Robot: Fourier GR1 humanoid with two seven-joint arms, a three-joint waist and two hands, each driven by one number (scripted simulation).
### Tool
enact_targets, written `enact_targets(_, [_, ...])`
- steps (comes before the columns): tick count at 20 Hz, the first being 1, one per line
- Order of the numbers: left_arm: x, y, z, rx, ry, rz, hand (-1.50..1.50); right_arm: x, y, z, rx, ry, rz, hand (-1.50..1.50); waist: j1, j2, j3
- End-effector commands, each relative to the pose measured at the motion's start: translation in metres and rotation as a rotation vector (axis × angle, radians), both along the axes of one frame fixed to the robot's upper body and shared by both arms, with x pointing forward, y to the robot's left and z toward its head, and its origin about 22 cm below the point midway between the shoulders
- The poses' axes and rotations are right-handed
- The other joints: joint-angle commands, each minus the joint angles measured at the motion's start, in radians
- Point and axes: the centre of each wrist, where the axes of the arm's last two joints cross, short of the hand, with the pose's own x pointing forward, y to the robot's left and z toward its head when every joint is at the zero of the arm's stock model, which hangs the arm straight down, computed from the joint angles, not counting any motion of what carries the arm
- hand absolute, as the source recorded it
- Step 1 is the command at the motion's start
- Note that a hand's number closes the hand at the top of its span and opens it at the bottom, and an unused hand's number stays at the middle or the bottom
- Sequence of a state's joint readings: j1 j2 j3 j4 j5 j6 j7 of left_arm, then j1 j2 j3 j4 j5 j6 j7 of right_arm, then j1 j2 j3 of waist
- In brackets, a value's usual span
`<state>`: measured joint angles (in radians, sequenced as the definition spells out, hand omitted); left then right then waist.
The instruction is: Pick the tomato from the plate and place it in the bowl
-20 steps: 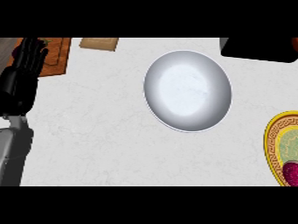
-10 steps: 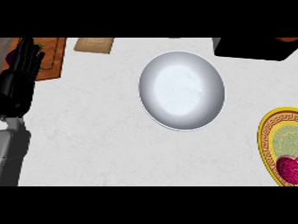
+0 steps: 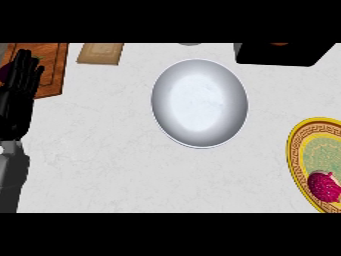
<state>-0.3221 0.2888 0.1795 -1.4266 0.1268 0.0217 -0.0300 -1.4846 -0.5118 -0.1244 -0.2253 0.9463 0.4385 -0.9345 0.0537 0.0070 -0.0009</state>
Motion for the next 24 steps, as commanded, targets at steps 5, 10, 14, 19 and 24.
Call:
enact_targets(5, [-0.012, 0.015, -0.006, -0.004, 0.012, 0.017, 0.0, 0.007, 0.065, -0.035, -0.034, 0.238, 0.292, 1.5, -0.023, -0.006, 0.0])
enact_targets(10, [-0.011, 0.019, 0.018, -0.002, 0.007, 0.045, 0.0, 0.004, 0.109, -0.066, -0.094, 0.203, 0.308, 1.5, -0.046, -0.014, 0.001])
enact_targets(14, [-0.011, 0.018, -0.004, -0.007, 0.002, 0.043, 0.0, -0.007, 0.122, -0.138, -0.162, 0.154, 0.251, 1.5, -0.043, -0.002, 0.001])
enact_targets(19, [-0.003, 0.018, 0.007, -0.013, -0.004, 0.063, 0.0, -0.014, 0.136, -0.162, -0.15, 0.319, 0.158, -1.5, -0.055, -0.007, 0.001])
enact_targets(24, [-0.005, 0.01, -0.001, 0.002, -0.009, 0.052, 0.0, -0.015, 0.135, -0.177, 0.021, 0.493, 0.191, -1.5, -0.043, 0.0, 0.001])
